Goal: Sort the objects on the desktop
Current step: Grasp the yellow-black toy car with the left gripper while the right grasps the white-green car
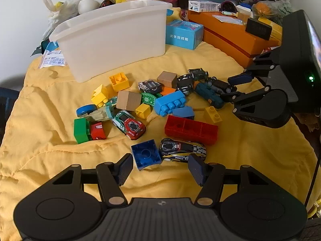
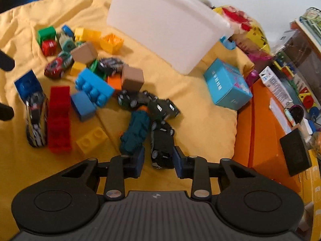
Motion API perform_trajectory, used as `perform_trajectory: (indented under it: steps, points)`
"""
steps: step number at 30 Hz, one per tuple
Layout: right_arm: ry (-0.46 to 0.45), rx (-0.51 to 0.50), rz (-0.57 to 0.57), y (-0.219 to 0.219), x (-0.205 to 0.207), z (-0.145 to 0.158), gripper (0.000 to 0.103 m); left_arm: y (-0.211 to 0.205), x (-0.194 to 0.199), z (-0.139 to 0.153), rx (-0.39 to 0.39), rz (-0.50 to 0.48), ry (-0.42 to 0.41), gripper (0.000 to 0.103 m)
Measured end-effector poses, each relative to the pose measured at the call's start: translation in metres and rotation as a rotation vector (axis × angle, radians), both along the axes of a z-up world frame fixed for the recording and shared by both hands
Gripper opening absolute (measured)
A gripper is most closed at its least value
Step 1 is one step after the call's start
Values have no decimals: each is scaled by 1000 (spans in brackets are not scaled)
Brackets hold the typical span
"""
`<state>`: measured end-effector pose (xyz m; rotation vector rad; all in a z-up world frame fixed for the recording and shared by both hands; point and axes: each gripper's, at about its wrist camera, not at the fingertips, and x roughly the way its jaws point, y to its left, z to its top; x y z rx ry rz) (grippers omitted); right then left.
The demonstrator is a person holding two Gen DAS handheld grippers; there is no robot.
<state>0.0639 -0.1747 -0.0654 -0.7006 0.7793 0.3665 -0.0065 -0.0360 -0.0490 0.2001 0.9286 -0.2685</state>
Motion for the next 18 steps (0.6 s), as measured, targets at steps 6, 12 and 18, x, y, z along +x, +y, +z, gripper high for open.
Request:
perform_trajectory:
  steps: [6,12,18]
  points:
    - [29,61,-12,-7,7,-5,23,2,2,-5,5,24,13,65]
    - [106,262,-130,-22,0,14,22,5,7,-4,7,35,2,65]
    - [253,460,-179,-30,-29,27,22,-1,9,-8,30,-7,-12,62]
